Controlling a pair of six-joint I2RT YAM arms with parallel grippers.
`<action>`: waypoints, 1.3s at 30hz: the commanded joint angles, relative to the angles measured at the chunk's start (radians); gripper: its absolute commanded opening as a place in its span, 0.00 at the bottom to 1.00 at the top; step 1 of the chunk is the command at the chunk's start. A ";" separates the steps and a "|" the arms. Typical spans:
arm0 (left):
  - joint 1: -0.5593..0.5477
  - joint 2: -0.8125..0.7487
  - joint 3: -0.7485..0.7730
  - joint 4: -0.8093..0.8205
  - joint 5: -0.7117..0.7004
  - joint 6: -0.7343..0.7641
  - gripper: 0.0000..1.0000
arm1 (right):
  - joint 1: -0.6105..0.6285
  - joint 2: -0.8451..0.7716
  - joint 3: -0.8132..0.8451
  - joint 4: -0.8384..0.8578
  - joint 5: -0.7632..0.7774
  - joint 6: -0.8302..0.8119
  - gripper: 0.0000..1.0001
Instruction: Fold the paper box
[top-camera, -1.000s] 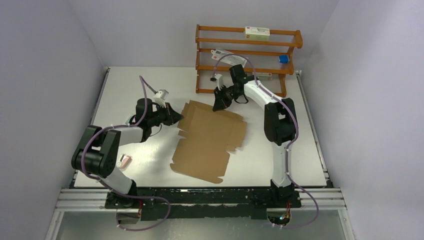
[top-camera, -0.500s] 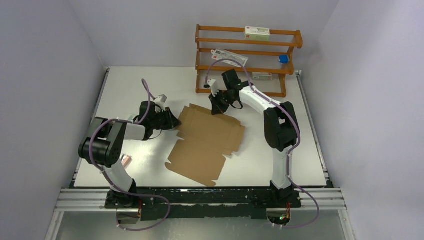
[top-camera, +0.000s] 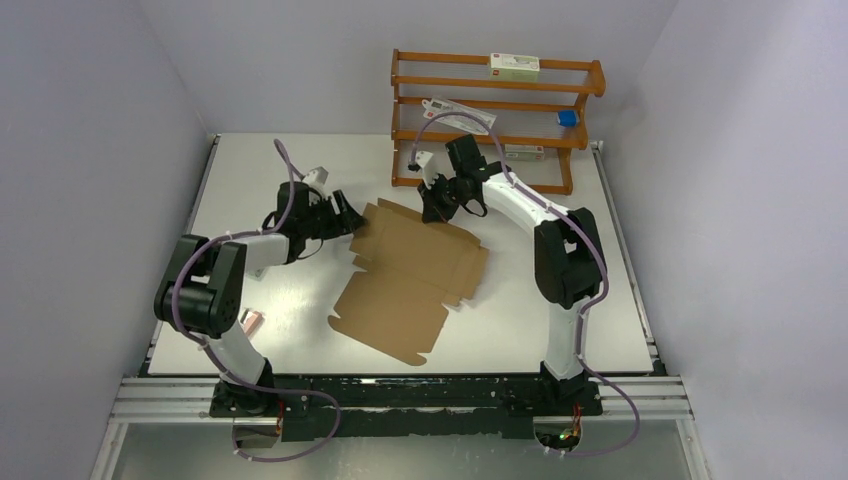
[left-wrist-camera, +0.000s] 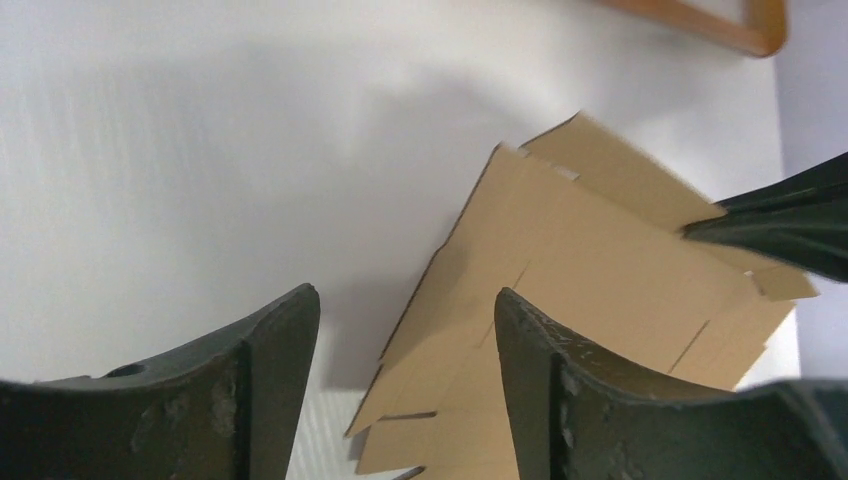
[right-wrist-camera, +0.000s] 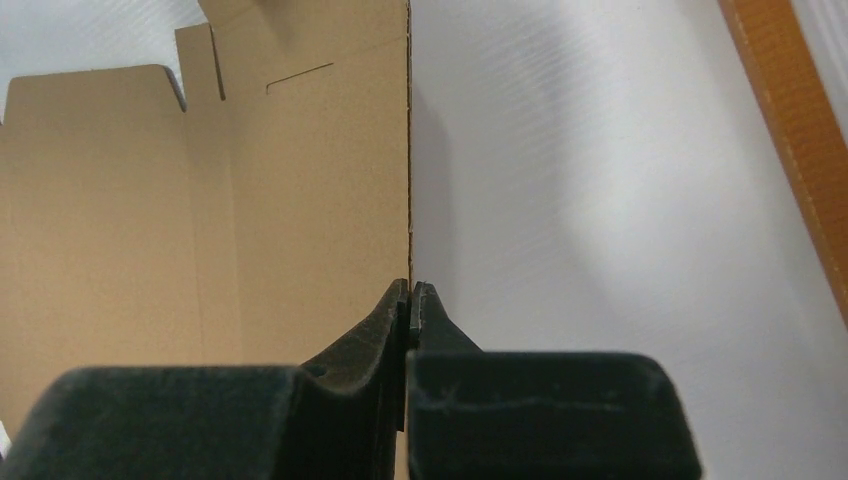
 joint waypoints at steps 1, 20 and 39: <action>-0.013 -0.019 0.090 0.050 0.088 -0.030 0.71 | 0.006 -0.038 -0.018 0.034 0.007 -0.008 0.00; -0.051 0.148 0.345 0.021 0.228 -0.106 0.69 | 0.017 -0.055 -0.041 0.055 -0.009 -0.004 0.00; -0.069 0.014 0.193 0.005 0.142 -0.183 0.71 | 0.021 -0.092 -0.075 0.098 0.005 0.004 0.00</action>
